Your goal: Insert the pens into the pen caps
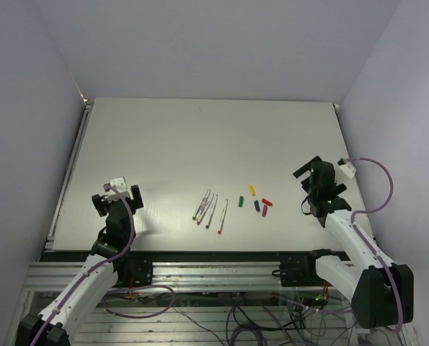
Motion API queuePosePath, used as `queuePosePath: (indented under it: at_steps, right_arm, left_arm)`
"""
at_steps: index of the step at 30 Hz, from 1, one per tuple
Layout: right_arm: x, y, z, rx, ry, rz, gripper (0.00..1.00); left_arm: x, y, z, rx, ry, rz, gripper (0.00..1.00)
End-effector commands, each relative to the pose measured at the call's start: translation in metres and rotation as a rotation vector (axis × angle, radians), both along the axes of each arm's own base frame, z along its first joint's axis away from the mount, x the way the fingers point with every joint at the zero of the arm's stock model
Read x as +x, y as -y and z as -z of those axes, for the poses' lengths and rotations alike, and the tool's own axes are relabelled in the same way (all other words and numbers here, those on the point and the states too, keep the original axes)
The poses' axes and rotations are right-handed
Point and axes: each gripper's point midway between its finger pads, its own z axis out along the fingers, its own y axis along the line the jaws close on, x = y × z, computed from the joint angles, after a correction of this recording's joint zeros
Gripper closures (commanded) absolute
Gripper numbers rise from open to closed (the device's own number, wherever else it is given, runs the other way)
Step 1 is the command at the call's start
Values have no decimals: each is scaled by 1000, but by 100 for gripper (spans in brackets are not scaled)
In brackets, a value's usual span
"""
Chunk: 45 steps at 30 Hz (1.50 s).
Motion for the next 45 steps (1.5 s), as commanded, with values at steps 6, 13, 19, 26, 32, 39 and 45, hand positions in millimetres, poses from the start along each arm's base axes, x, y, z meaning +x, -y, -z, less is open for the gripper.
queuePosePath:
  at_steps: [6,13,19,26,32,39,45]
  right_arm:
    - [2,0,-5,4,19,19,0]
    - [-6,8,-1,-35,-13,38,0]
    - [-1,-13,-10,-29,131,-123,0]
    - [1,-17,-22,-69,223,-180,7]
    - [1,-14,-30,-76,271,-167,0]
    - [-3,-15,-36,-87,276,-185,0]
    - [5,-25,-37,-99,249,-257,0]
  left_arm:
    - [4,1,-13,-21,42,3,1]
    - [4,1,-13,-21,43,2,1]
    - [4,2,-13,-20,41,3,1]
    - [10,8,-38,5,29,46,1]
    - [34,30,-55,-1,-72,120,1]
    - [63,72,-83,-230,-8,216,1]
    - [82,70,-102,-439,247,137,1]
